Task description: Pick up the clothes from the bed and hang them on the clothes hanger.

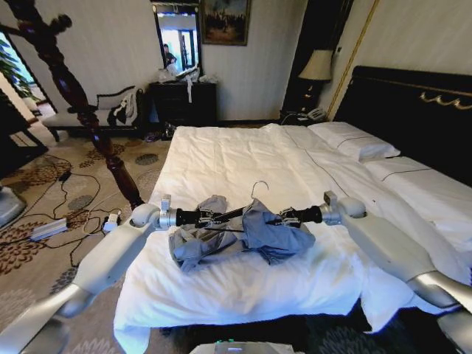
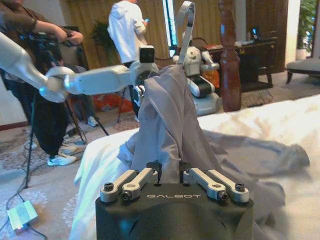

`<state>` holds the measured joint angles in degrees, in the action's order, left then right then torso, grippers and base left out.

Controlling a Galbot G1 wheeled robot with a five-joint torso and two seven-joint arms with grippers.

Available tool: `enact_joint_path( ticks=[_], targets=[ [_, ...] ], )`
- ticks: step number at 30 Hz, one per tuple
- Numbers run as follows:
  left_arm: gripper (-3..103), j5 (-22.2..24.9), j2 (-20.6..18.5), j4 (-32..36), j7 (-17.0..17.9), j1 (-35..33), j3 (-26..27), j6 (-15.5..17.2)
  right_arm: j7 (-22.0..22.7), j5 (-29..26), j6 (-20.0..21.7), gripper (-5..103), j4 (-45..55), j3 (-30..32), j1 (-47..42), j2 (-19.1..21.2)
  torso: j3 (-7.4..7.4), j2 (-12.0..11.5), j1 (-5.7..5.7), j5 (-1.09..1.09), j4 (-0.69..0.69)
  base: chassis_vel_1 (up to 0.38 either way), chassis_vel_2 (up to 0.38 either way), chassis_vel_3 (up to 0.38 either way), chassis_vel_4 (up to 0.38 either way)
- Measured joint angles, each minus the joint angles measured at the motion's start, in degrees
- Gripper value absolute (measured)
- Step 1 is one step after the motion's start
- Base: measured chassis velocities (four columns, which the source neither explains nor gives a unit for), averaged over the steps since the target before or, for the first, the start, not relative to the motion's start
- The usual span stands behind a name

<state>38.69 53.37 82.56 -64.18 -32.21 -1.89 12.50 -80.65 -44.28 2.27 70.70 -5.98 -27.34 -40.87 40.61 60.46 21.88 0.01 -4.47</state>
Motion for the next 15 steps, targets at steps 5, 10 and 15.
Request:
enact_joint_path(
  ticks=[5,10,15],
  targets=[
    [18,-0.8,0.69,-0.94,1.57,-0.47,-0.04,-0.95,0.83,2.34,-0.77,15,-0.17,0.62,-1.06,-0.91,0.0,0.0,0.0,-0.02,0.01,0.0,0.0,0.0,0.0],
    [35,-0.53,0.65,-1.08,3.0,-0.45,-0.07,-1.26,0.67,4.29,-1.53,15,-0.15,0.92,-1.11,-1.19,0.0,0.0,0.0,-0.01,0.02,0.0,0.0,0.0,0.0],
    [50,-0.02,0.41,-1.01,3.21,-0.37,-0.02,-1.44,-0.21,6.52,-2.57,15,-0.25,1.73,-1.33,-0.63,0.0,0.0,0.0,-0.01,0.0,0.0,0.0,0.0,0.0]
  ],
)
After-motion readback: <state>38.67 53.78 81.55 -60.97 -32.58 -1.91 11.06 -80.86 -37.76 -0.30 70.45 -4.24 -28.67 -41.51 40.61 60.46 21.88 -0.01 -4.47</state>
